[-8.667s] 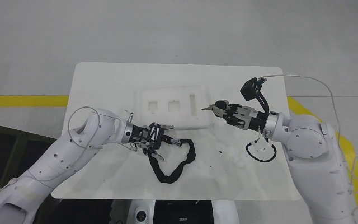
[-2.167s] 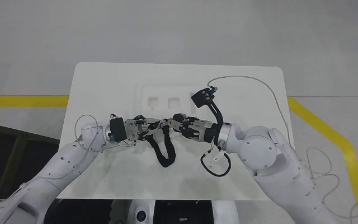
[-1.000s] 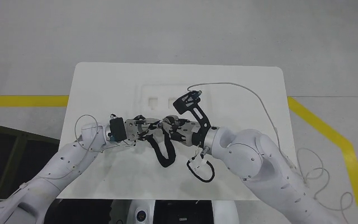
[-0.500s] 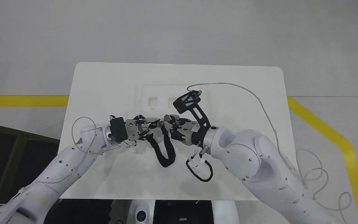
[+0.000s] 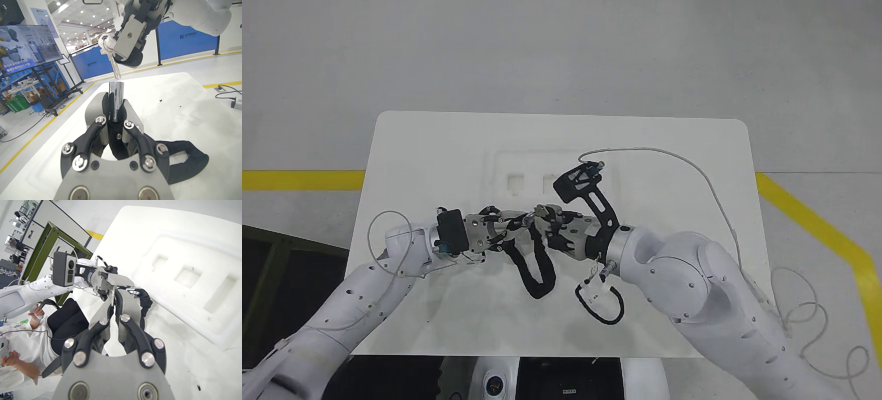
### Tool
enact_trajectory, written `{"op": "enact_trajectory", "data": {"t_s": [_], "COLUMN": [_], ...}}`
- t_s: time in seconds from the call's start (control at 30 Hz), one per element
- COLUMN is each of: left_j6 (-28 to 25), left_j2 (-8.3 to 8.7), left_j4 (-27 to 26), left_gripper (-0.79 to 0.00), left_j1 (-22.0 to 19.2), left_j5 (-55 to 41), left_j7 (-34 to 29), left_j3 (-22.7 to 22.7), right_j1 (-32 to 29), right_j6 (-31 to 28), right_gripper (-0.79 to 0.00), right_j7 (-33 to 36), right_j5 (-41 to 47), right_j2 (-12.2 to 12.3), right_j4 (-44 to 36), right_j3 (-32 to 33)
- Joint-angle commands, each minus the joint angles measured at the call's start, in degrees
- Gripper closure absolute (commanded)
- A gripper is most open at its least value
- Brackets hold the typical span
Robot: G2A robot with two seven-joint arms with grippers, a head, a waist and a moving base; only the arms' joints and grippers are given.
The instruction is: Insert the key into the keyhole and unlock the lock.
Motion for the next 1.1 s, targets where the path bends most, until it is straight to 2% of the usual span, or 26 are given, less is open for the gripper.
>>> {"op": "enact_trajectory", "data": {"t_s": [0.0,1.07], "left_j6": [-0.26,-2.74], "left_j2": [-0.09,-1.55], "left_j4": [0.02,1.04], "left_gripper": [0.0,0.0], "left_j1": [0.11,1.27], "left_j5": [0.0,0.91], "left_j7": [-0.08,0.9], "left_j3": [-0.17,-2.58], "right_j1": [-0.03,-0.03], "right_j6": [-0.21,-2.08], "right_gripper": [0.0,0.0], "right_j7": [-0.01,-2.65], "right_j5": [0.09,-0.67], "right_j2": [-0.08,-1.37], "right_j4": [0.21,2.72], "right_j3": [-0.15,-0.45]}}
